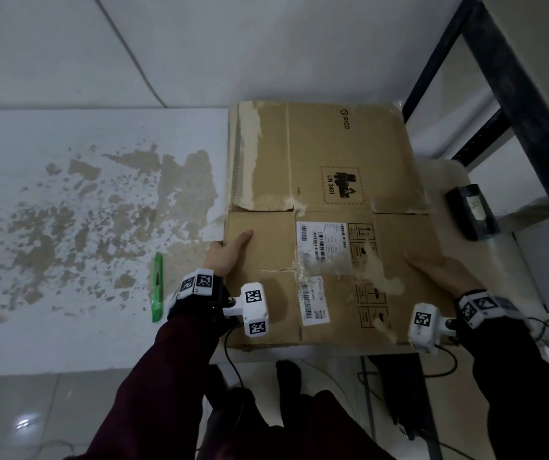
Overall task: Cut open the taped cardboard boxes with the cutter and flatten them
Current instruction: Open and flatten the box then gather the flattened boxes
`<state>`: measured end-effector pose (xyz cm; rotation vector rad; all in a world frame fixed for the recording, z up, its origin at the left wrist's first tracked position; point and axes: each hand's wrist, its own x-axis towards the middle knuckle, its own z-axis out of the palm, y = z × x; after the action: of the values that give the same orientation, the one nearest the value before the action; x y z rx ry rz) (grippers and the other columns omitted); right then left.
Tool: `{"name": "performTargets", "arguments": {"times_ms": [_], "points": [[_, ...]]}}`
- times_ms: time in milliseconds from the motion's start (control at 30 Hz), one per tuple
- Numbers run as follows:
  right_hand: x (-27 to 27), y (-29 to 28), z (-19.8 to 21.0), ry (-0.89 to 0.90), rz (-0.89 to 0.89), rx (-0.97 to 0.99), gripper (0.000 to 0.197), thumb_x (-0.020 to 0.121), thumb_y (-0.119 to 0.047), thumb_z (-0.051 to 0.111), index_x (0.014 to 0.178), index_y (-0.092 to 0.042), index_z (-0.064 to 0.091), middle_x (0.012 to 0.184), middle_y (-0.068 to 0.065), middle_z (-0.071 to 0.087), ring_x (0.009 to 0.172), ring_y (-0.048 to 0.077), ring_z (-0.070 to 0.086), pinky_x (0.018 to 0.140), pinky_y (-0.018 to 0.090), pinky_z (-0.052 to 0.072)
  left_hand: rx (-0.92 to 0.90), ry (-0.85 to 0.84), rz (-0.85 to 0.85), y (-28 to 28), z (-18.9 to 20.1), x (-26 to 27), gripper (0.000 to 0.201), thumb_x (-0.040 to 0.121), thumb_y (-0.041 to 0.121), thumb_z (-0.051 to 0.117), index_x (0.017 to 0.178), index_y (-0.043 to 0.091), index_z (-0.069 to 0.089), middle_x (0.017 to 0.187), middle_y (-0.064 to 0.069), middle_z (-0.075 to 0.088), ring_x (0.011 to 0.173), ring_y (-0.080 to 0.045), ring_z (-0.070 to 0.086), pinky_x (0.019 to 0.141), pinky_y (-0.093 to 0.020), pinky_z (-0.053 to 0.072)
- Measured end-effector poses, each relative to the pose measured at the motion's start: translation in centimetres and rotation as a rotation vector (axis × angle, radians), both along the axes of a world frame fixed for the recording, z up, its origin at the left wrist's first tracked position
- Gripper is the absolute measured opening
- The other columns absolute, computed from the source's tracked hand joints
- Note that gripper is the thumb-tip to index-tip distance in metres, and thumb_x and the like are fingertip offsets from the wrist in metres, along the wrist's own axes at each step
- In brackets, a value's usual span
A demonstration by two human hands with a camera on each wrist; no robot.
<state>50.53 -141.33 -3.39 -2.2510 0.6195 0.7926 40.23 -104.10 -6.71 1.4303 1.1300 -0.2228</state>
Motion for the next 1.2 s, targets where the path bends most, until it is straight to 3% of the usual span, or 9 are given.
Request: {"name": "performTargets", "arguments": {"times_ms": [100, 267, 433, 567, 700, 800, 900, 1067, 1200], "points": [[0.2, -0.3, -0.2, -0.008, 0.015, -0.016, 0.141, 0.015, -0.091, 0.062, 0.130, -0.009, 0.052, 0.125, 0.012, 0.060, 0.107, 0.033, 0.058, 0.098, 0.047, 0.046, -0.013, -0.014, -0.034, 0.2, 0.3, -0.1, 0.086, 0.063, 0.065, 0.073, 0.122, 0.005, 0.057, 0.112, -0.012, 0.066, 0.099, -0.028, 0.064, 0.092, -0.045, 0.052], [-0.6, -0.2, 0.3, 0.027, -0.016, 0.123, 0.108, 0.050, -0.073, 0.069, 0.137, -0.013, 0.045, 0.130, 0.010, 0.056, 0.112, 0.032, 0.056, 0.102, 0.047, 0.042, 0.023, -0.034, -0.065, 1.1, 0.0, -0.4, 0.076, 0.073, 0.057, 0.072, 0.128, 0.009, 0.051, 0.118, -0.009, 0.062, 0.103, -0.027, 0.061, 0.095, -0.045, 0.050], [1.1, -1.4, -0.7, 0.099, -0.158, 0.222, 0.088, 0.074, -0.066, 0.059, 0.137, -0.006, 0.045, 0.132, 0.015, 0.055, 0.116, 0.034, 0.054, 0.106, 0.049, 0.039, -0.043, -0.025, -0.137, 2.3, 0.0, -0.3, 0.075, 0.065, 0.056, 0.076, 0.121, 0.011, 0.054, 0.115, -0.008, 0.065, 0.101, -0.027, 0.064, 0.093, -0.045, 0.052], [2.4, -0.5, 0.5, 0.064, -0.097, 0.256, 0.062, 0.089, -0.038, 0.058, 0.138, -0.005, 0.040, 0.130, 0.017, 0.054, 0.115, 0.037, 0.054, 0.102, 0.053, 0.041, -0.100, 0.039, -0.151, 2.9, 0.3, 0.8, 0.080, 0.053, 0.051, 0.079, 0.117, 0.007, 0.059, 0.106, -0.012, 0.070, 0.095, -0.030, 0.068, 0.089, -0.045, 0.055], [4.4, 0.6, 1.3, 0.081, -0.074, 0.252, 0.070, 0.083, -0.055, 0.056, 0.135, -0.009, 0.046, 0.125, 0.014, 0.057, 0.116, 0.033, 0.053, 0.106, 0.050, 0.038, -0.140, 0.066, -0.183, 3.0, 0.7, 1.6, 0.077, 0.051, 0.048, 0.077, 0.115, 0.008, 0.062, 0.103, -0.012, 0.072, 0.096, -0.031, 0.068, 0.092, -0.046, 0.053], [5.9, 0.7, -0.1, 0.066, -0.074, 0.252, 0.127, 0.042, -0.091, 0.056, 0.146, -0.022, 0.032, 0.145, 0.008, 0.042, 0.130, 0.030, 0.041, 0.112, 0.051, 0.029, -0.196, 0.027, -0.174, 2.9, 1.0, 1.7, 0.079, 0.058, 0.060, 0.077, 0.119, 0.013, 0.062, 0.107, -0.009, 0.072, 0.100, -0.029, 0.067, 0.094, -0.045, 0.051], [6.4, 1.0, -1.0, 0.073, -0.054, 0.216, 0.150, 0.015, -0.095, 0.056, 0.145, -0.023, 0.034, 0.143, 0.010, 0.044, 0.128, 0.032, 0.043, 0.111, 0.050, 0.030, -0.146, 0.020, -0.121, 2.9, 0.7, 2.1, 0.098, 0.045, 0.083, 0.070, 0.120, 0.019, 0.061, 0.110, -0.007, 0.070, 0.101, -0.027, 0.066, 0.094, -0.042, 0.050], [5.9, 1.4, -0.8, 0.029, -0.109, 0.280, 0.107, 0.045, -0.082, 0.066, 0.132, -0.021, 0.051, 0.130, 0.012, 0.056, 0.116, 0.033, 0.053, 0.105, 0.050, 0.038, 0.052, -0.021, -0.018, 2.1, 0.6, 1.6, 0.089, 0.051, 0.078, 0.067, 0.114, 0.015, 0.064, 0.108, -0.009, 0.068, 0.097, -0.027, 0.064, 0.093, -0.043, 0.051], [4.4, 2.3, 0.4, -0.112, -0.079, 0.231, 0.088, 0.068, -0.072, 0.057, 0.134, -0.014, 0.050, 0.133, 0.011, 0.055, 0.115, 0.032, 0.053, 0.104, 0.048, 0.040, 0.182, -0.174, -0.022, 1.5, 2.3, 0.9, 0.053, 0.071, 0.060, 0.068, 0.097, 0.013, 0.069, 0.093, -0.007, 0.071, 0.091, -0.027, 0.067, 0.085, -0.040, 0.055]]}}
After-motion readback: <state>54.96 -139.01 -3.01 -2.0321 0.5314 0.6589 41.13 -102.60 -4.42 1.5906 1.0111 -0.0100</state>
